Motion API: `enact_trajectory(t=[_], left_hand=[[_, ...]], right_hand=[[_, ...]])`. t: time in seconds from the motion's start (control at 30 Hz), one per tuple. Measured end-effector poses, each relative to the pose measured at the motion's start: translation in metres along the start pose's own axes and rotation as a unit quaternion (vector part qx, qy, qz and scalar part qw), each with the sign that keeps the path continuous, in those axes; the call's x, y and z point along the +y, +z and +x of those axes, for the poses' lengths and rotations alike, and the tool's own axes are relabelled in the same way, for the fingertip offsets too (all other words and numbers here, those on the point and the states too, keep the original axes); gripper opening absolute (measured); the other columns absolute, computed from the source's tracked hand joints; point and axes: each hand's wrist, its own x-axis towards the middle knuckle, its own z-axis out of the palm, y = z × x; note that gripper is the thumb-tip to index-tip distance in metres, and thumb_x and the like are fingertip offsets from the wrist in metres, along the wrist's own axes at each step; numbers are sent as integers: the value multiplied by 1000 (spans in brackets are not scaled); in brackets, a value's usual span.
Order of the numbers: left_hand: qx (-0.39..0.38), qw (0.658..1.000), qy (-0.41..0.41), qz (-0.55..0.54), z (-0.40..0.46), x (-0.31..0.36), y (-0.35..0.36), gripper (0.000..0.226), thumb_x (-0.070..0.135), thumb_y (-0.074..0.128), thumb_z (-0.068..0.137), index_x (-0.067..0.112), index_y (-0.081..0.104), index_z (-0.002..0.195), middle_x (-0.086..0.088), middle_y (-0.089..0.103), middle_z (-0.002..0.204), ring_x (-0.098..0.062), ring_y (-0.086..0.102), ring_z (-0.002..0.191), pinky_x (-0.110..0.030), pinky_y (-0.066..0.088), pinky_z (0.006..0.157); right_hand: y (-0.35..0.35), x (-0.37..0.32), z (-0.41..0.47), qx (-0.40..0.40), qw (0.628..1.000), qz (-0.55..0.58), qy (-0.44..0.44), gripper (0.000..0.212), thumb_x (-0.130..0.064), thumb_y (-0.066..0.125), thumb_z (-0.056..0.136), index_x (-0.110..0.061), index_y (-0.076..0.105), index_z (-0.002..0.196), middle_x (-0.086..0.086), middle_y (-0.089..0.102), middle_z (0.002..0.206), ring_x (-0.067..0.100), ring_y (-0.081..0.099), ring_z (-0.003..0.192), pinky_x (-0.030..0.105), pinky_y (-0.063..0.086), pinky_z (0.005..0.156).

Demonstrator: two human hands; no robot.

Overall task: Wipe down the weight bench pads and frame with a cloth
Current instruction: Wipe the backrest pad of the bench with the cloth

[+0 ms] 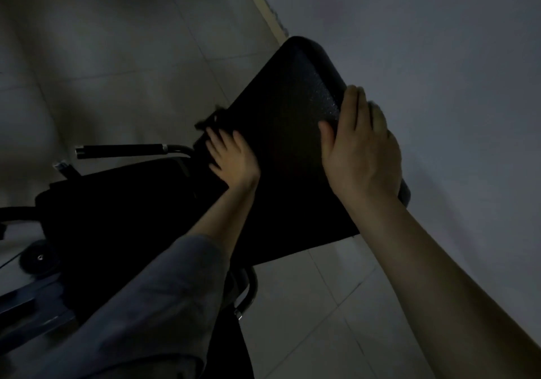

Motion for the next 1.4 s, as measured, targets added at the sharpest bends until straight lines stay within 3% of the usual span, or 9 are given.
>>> enact_trajectory(t=[0.1, 0.23, 0.3, 0.53, 0.67, 0.83, 1.07, 1.3, 1.4], left_hand=[[11, 995, 96, 14, 17, 18, 0, 50, 36, 14, 101, 25, 4, 149, 7, 0, 159, -14, -3, 146, -44, -4, 115], [10, 986, 164, 30, 17, -23, -4, 59, 39, 13, 96, 15, 5, 149, -1, 1, 159, -16, -2, 146, -41, -1, 119], [10, 985, 168, 24, 12, -53, -3, 59, 39, 12, 92, 19, 1, 147, -1, 0, 159, -17, -3, 146, -40, -2, 119], [11, 994, 105, 8, -82, -141, 11, 47, 55, 4, 91, 55, -16, 134, 17, -10, 152, -7, -9, 144, -39, -2, 118], [-7, 995, 75, 58, -110, -162, 19, 52, 48, 6, 95, 39, -6, 144, 9, -10, 156, -10, -13, 144, -46, 3, 119], [47, 997, -52, 28, -28, -122, 12, 51, 35, 16, 99, 20, 23, 147, 4, 0, 159, -15, -1, 146, -50, 12, 116], [12, 993, 80, 87, 96, -49, -13, 47, 32, 20, 101, 23, 22, 147, 4, 15, 157, -18, 9, 145, -53, 10, 115], [-8, 997, 49, 60, 38, -117, -10, 78, 50, 2, 85, 5, 14, 148, -16, 6, 158, -28, 2, 146, -43, 9, 118], [-43, 997, 25, 51, 4, -142, -7, 71, 44, 11, 91, -2, 23, 144, -22, 8, 156, -31, 3, 145, -39, 7, 119]], right_hand=[[-2, 2, 0, 10, 996, -65, -52, 68, -47, 27, 97, -4, 15, 149, 19, 21, 155, 37, 25, 141, 55, 24, 111], [18, -33, 18, -32, 959, -176, -219, 65, -48, 24, 97, -14, 10, 151, 12, 6, 159, 34, 6, 146, 63, -3, 110], [36, -50, 24, -42, 944, -225, -237, 66, -48, 19, 97, -13, 2, 150, 12, -2, 159, 34, -3, 146, 62, -12, 107], [39, -56, 28, -25, 940, -259, -221, 67, -49, 14, 96, -12, 1, 151, 12, -3, 159, 36, -3, 145, 61, -6, 110], [36, -60, 28, -34, 938, -273, -212, 67, -48, 13, 96, -11, 1, 150, 12, -2, 159, 36, -2, 145, 59, -7, 110], [37, -60, 27, -30, 940, -253, -226, 66, -46, 14, 97, -10, 3, 151, 13, -1, 159, 38, -1, 145, 57, -9, 109], [41, -60, 28, -31, 939, -248, -235, 65, -44, 16, 96, -8, 6, 150, 15, 1, 159, 40, 0, 144, 58, -9, 109], [33, -67, 28, -76, 943, -245, -213, 65, -42, 23, 97, -9, 9, 150, 14, 3, 159, 39, 0, 144, 58, -9, 109], [43, -88, 25, -89, 951, -154, -254, 62, -33, 44, 93, -10, 26, 147, 16, 21, 155, 35, 16, 144, 52, -8, 112]])
